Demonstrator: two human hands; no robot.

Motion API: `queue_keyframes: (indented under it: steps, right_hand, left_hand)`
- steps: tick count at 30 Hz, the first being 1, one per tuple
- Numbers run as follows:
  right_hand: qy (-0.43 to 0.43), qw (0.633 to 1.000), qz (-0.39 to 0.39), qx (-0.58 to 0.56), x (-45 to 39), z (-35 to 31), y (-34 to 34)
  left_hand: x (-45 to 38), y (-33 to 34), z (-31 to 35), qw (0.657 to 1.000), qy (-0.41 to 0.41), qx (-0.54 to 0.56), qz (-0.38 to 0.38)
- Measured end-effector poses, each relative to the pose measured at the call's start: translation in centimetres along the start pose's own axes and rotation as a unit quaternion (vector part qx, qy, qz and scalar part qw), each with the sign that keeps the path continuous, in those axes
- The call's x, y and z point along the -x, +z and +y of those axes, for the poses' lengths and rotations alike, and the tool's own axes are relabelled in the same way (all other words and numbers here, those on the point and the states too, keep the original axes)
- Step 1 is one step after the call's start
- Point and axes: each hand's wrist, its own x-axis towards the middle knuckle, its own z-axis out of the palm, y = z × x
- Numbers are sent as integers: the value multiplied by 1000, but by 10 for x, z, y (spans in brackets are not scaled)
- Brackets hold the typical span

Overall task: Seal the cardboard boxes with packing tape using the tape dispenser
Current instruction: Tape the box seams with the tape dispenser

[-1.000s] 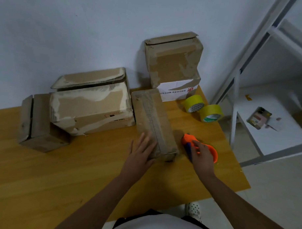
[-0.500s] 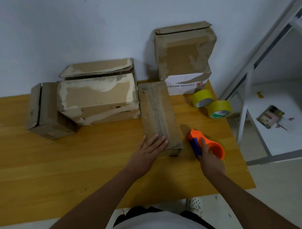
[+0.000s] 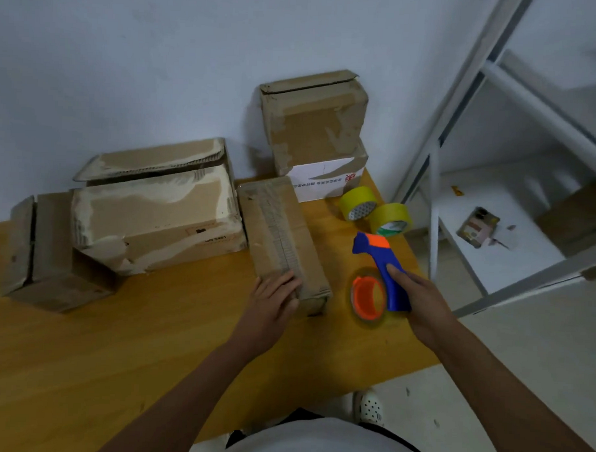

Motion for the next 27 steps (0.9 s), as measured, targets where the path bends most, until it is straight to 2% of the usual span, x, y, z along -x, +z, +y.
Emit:
queue_keyframes:
  steps: [4, 6, 9, 12, 17, 22, 24, 27]
  right_hand:
    - [-53, 996, -56, -46, 17, -19, 27]
    - [-92, 991, -88, -42, 25, -27, 45]
    - [-132, 984, -119, -2, 32, -28, 73]
    - [-166, 973, -143, 73, 33, -17, 89]
    - [-235, 940, -153, 196, 29, -9, 88]
    - [-231, 941, -172, 177, 27, -6, 95]
    - [-219, 948, -170, 156, 26, -10, 97]
    - [-202, 955, -152, 156, 23, -16, 94]
  left_hand:
    - [-3, -12, 13, 990, -46, 130, 37]
    - [-7, -21, 18, 973, -97, 199, 60]
    - [-15, -36, 20, 916, -182, 335, 121]
    - [-17, -50, 14, 864, -243, 415, 147]
    - [-23, -73, 6, 813, -283, 494, 125]
    - [-48, -97, 12, 770, -312, 550, 82]
    - [-55, -105, 14, 765, -331, 547, 74]
    - [-59, -112, 17, 778, -345, 524, 41]
